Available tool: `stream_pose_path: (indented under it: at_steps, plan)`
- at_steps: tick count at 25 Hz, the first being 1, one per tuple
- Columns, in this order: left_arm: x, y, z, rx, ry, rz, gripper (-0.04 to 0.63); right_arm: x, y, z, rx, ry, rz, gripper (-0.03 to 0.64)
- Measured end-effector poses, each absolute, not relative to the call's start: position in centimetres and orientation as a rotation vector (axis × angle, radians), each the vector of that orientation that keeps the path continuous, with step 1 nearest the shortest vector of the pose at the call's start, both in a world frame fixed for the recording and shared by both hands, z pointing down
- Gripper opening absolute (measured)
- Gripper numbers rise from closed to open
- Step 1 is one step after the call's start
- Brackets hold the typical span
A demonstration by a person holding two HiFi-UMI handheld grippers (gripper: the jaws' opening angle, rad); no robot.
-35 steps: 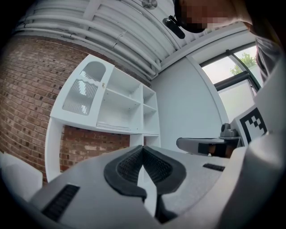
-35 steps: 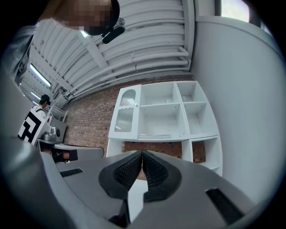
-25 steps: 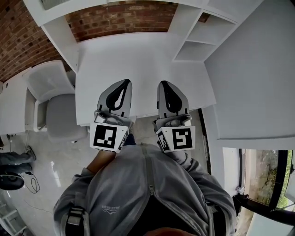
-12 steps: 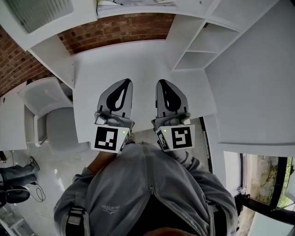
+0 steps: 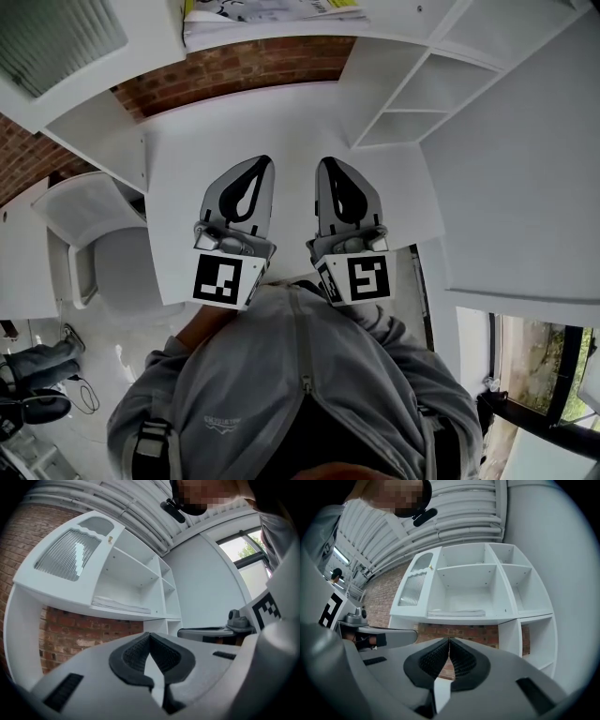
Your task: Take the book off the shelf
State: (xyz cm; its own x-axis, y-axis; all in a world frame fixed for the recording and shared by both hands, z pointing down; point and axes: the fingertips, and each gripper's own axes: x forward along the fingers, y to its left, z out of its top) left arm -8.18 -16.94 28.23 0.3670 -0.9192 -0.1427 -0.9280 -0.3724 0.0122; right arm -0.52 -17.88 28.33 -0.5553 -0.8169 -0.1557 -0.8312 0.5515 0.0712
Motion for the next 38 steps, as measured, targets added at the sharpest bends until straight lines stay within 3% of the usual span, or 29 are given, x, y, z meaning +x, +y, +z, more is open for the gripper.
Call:
stream_pose_path:
  at_steps: [24, 38]
  plan:
    - [-9.0, -22.5, 25.3, -2.301, 1.863, 0.221, 0.008, -0.9, -24.7, 25.2, -1.213, 2.717, 0.365, 0.028]
    - [-10.1, -25.7, 22.4, -2.139, 1.806, -0.060, 0.009, -3.0, -27.8, 21.3, -1.128, 2.743, 0.632, 0.029]
